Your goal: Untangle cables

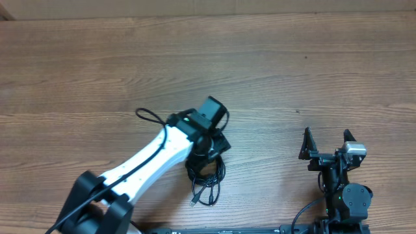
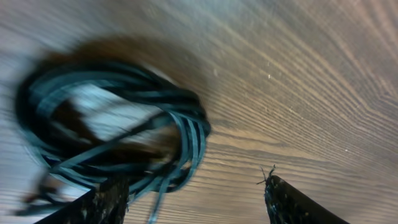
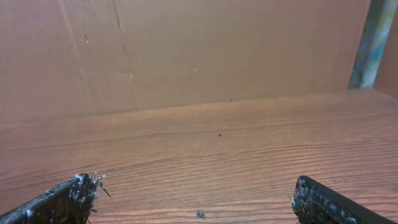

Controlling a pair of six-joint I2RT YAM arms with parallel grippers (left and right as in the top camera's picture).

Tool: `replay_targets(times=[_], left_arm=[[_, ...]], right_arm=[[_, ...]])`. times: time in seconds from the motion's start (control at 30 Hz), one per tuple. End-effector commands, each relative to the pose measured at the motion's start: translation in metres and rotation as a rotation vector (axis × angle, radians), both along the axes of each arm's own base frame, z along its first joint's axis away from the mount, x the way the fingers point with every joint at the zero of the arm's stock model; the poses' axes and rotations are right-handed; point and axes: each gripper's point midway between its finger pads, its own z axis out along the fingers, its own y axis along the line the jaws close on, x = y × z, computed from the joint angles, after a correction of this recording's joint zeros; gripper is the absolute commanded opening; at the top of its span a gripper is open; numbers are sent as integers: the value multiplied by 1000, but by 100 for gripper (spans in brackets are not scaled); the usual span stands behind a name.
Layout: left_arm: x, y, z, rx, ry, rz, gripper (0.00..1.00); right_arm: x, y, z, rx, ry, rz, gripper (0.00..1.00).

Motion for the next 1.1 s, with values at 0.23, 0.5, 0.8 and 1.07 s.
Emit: replay_targets(times=[0.23,0.5,0.8,1.07], left_arm=[[-15,-26,-39,14,131,63,54],[-18,-22,-67,78,166,62,24],[18,-21,-54,-4,118,132,4],[86,33,-7,-188,108,390,4]], right_arm=[[0,-2,-2,2,-5,-11,100],[0,-2,-2,2,-5,-11,100],[0,-2,-2,2,-5,-11,100],[0,-2,-1,2,-5,-11,100]])
